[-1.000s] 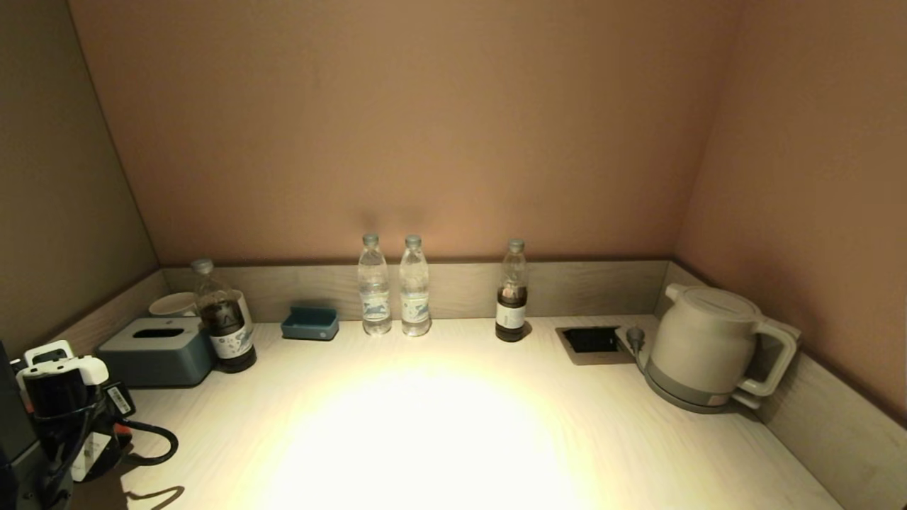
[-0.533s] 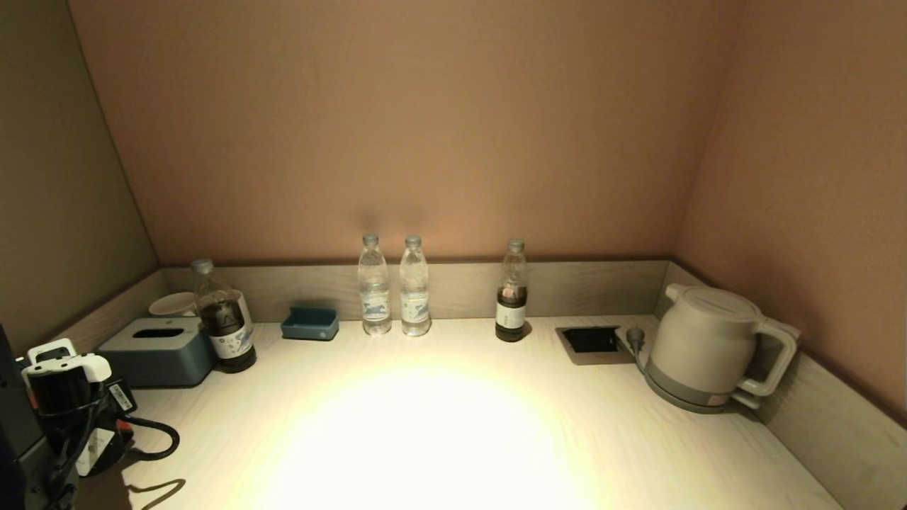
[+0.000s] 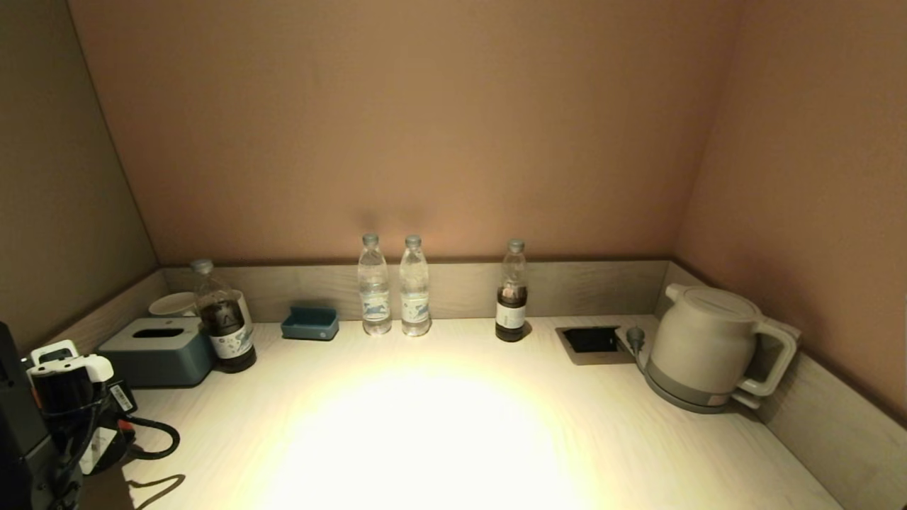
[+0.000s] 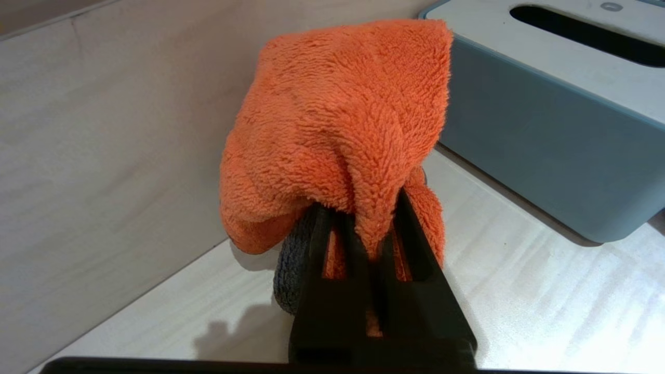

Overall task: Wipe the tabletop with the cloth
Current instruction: Place the tablecloth

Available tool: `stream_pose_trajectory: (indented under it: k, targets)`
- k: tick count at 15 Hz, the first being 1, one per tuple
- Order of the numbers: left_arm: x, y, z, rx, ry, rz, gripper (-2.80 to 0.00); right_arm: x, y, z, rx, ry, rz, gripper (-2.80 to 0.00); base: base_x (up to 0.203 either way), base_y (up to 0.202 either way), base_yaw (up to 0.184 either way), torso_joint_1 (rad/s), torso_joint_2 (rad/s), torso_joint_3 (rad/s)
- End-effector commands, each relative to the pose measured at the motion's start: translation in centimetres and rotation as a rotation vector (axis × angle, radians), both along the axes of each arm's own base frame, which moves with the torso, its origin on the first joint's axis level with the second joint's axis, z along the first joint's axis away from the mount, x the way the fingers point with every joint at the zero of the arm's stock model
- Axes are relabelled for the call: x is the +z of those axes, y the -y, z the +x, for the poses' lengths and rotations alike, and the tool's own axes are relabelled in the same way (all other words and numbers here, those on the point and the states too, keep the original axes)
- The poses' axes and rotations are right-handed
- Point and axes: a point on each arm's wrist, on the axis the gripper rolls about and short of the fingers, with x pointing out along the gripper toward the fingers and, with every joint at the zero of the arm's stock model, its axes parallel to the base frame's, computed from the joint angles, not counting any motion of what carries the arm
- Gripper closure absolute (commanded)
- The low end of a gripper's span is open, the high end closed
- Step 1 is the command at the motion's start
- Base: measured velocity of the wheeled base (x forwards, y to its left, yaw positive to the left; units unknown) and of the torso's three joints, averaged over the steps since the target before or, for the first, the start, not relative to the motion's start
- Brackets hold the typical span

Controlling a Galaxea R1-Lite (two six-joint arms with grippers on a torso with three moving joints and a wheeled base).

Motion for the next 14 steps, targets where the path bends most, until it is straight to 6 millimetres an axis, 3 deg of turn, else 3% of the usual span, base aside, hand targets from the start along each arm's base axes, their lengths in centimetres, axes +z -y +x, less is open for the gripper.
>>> stream_pose_trajectory:
  k: [1,8,14]
  targets:
    - [0.3,0.0,0.1,0.004,0.043,0.008,-2.8,0.0,0.0,0.0,-0.001,-0.001,0.001,0.0,0.0,0.0,0.0,0.0,0.0,0.0]
    - [0.3,0.4,-0.4,-0.011,0.014,0.013,-2.8,0.0,0.0,0.0,-0.001,-0.001,0.001,0.0,0.0,0.0,0.0,0.0,0.0,0.0]
    - [-1.2,2.1,-0.7,-0.061,-0.05,0.004,-2.8,0.0,0.0,0.0,-0.001,-0.001,0.001,0.0,0.0,0.0,0.0,0.0,0.0,0.0]
